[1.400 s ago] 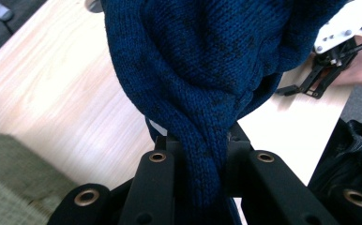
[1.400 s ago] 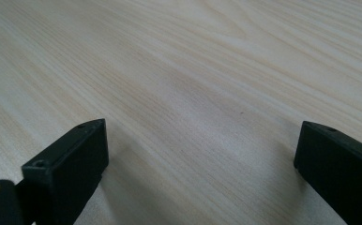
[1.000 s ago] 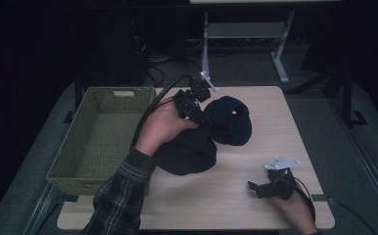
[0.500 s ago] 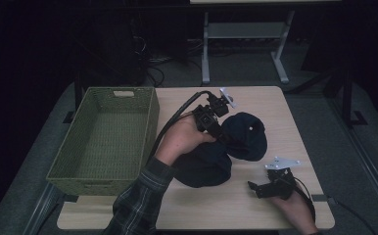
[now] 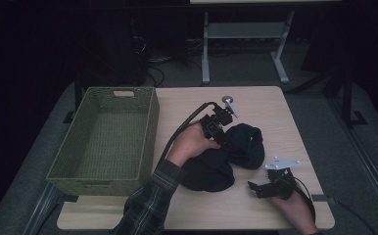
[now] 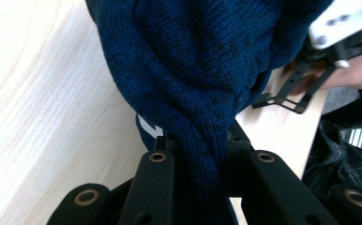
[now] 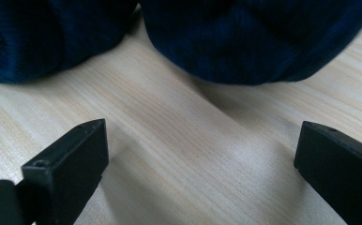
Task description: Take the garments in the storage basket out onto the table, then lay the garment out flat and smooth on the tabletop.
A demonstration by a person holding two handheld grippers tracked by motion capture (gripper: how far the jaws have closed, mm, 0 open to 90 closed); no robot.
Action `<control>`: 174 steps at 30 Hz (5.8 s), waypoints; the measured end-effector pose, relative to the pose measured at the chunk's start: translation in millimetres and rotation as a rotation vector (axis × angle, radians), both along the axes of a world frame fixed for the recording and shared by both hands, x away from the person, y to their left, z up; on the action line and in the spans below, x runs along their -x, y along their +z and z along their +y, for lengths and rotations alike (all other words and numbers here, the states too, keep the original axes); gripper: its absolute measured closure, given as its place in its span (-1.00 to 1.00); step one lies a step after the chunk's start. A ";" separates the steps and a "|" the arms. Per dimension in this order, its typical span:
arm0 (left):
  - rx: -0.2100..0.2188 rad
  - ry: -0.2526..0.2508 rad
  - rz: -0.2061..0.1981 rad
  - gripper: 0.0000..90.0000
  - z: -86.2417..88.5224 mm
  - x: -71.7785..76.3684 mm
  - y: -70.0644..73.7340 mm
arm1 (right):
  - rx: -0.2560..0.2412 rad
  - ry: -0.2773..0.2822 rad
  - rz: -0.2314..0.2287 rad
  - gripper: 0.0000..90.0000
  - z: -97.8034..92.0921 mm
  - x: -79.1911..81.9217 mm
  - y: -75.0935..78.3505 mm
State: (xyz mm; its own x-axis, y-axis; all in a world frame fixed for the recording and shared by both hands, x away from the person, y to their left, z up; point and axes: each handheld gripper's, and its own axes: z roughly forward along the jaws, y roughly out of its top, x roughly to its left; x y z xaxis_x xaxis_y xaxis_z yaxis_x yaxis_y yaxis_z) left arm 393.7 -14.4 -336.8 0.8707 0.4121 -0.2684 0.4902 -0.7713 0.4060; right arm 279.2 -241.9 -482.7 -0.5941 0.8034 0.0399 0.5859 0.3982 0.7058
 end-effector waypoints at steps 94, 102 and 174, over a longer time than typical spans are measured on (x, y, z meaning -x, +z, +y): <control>-0.029 0.142 -0.153 0.92 105.8 15.5 -42.8 | -0.099 0.170 -0.011 0.88 35.3 -8.1 46.2; -0.026 0.140 -0.153 0.94 108.9 13.6 -42.3 | -0.148 0.276 -0.021 1.00 72.2 -9.0 55.0; -0.088 0.050 -0.114 1.00 76.9 62.7 -105.7 | 0.079 0.313 0.182 1.00 14.1 -12.3 27.3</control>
